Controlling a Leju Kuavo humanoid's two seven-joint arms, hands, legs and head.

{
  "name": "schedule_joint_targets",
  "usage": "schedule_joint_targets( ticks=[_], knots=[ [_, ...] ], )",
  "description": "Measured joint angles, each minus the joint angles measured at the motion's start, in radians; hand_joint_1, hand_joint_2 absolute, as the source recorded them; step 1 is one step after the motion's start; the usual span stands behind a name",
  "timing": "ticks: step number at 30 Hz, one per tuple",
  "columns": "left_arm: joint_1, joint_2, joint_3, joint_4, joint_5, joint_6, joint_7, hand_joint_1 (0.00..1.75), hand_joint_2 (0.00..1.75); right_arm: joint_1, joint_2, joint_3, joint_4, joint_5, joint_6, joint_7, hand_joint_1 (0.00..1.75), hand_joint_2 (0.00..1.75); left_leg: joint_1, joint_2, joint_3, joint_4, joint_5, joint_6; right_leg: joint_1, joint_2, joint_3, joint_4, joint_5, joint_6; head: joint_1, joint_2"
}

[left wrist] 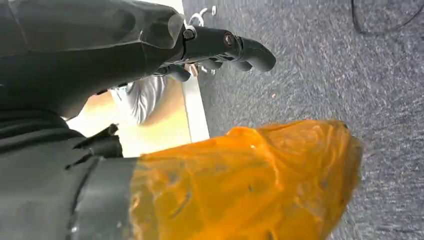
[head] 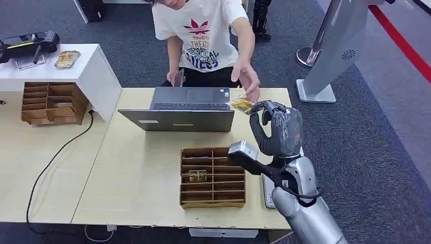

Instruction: Pass the card to the sensor for recognition and then transmit it.

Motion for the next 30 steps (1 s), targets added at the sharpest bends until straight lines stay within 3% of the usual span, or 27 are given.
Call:
schedule_joint_targets(
  ticks=[9,10,11,16,23,24,30],
  knots=[
    [-0.004,0.011,-0.034,0.000,-0.032,-0.010,-0.007,0.00,0.00,-0.146,0.048,0.012,0.163,0.123,-0.005,0.042,1.75,1.75,0.000,0.000,0.000,0.000,0.000,-0.001,0.000,0.000,-0.001,0.000,0.000,0.000,0.000,0.000],
    [-0.004,0.012,-0.035,0.000,-0.034,-0.010,-0.007,0.00,0.00,-0.157,0.051,0.014,0.181,0.137,-0.008,0.046,1.47,1.75,0.000,0.000,0.000,0.000,0.000,-0.001,0.000,0.000,-0.001,0.000,0.000,0.000,0.000,0.000],
    [-0.005,0.013,-0.037,0.000,-0.035,-0.010,-0.007,0.00,0.00,-0.165,0.055,0.017,0.196,0.154,-0.011,0.050,0.00,1.75,0.000,0.000,0.000,0.000,0.000,-0.001,0.000,0.000,-0.001,0.000,0.000,0.000,0.000,0.000],
    [-0.006,0.016,-0.049,0.000,-0.041,-0.012,-0.007,0.00,0.00,-0.185,0.064,0.037,0.266,0.237,-0.016,0.090,0.00,1.75,0.000,0.000,0.000,0.000,0.000,-0.001,0.000,0.000,-0.001,0.000,0.000,0.000,0.000,0.000],
    [-0.006,0.016,-0.050,0.000,-0.041,-0.012,-0.007,0.00,0.00,-0.183,0.070,0.051,0.310,0.259,-0.044,0.091,0.00,1.75,0.000,-0.001,-0.001,0.000,0.000,-0.001,0.000,0.000,-0.001,0.000,0.000,0.000,0.000,0.000],
    [-0.006,0.016,-0.050,0.000,-0.041,-0.012,-0.007,0.00,0.00,-0.180,0.071,0.053,0.311,0.257,-0.047,0.090,0.00,0.00,0.000,-0.001,-0.001,0.000,0.000,-0.001,0.000,0.000,-0.001,0.000,0.000,0.000,0.000,0.000],
    [-0.006,0.016,-0.050,0.000,-0.035,-0.011,-0.007,0.00,0.00,-0.144,0.078,0.055,0.295,0.211,-0.054,0.062,0.00,0.00,0.000,0.000,-0.001,0.000,0.000,-0.001,0.000,0.000,-0.002,0.000,0.000,0.000,0.000,0.000]
  ],
)
